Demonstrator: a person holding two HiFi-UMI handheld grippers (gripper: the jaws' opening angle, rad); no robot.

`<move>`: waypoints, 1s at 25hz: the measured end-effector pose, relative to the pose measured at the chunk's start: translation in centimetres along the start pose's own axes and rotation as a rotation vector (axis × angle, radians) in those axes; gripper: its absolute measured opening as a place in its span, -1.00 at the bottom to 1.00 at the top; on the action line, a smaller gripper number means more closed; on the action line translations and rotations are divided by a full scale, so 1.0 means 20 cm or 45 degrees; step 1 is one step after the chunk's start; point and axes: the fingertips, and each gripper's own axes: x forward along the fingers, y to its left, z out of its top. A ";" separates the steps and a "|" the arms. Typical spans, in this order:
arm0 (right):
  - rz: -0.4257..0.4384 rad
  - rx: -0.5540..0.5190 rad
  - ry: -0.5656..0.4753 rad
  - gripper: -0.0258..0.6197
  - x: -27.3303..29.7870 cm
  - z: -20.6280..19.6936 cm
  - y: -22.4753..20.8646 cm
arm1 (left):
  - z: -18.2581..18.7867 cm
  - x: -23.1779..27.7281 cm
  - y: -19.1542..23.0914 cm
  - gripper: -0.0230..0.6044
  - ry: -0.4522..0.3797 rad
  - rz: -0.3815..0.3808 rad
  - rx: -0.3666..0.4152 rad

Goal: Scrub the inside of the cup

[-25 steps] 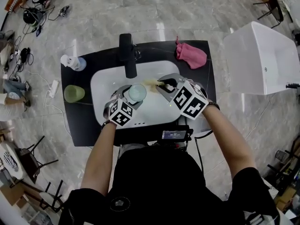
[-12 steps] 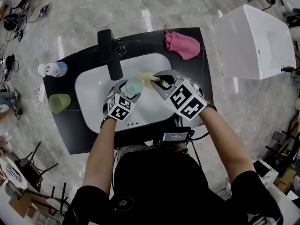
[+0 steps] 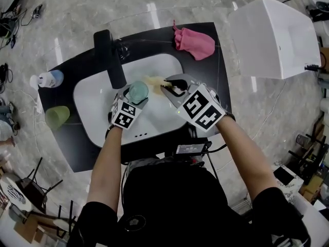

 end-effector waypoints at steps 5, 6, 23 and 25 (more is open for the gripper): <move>0.012 0.003 0.006 -0.78 0.01 -0.01 0.03 | -0.04 0.01 -0.02 0.18 0.048 -0.019 -0.003; 0.014 0.002 0.007 -0.78 0.01 -0.01 0.03 | -0.04 0.01 -0.02 0.18 0.051 -0.020 0.002; 0.031 0.017 0.006 -0.78 0.00 -0.07 0.09 | -0.05 -0.23 -0.04 0.33 0.095 0.042 -0.040; 0.032 0.018 -0.006 -0.78 -0.01 -0.07 0.10 | -0.02 -0.33 -0.01 0.33 0.066 0.147 -0.080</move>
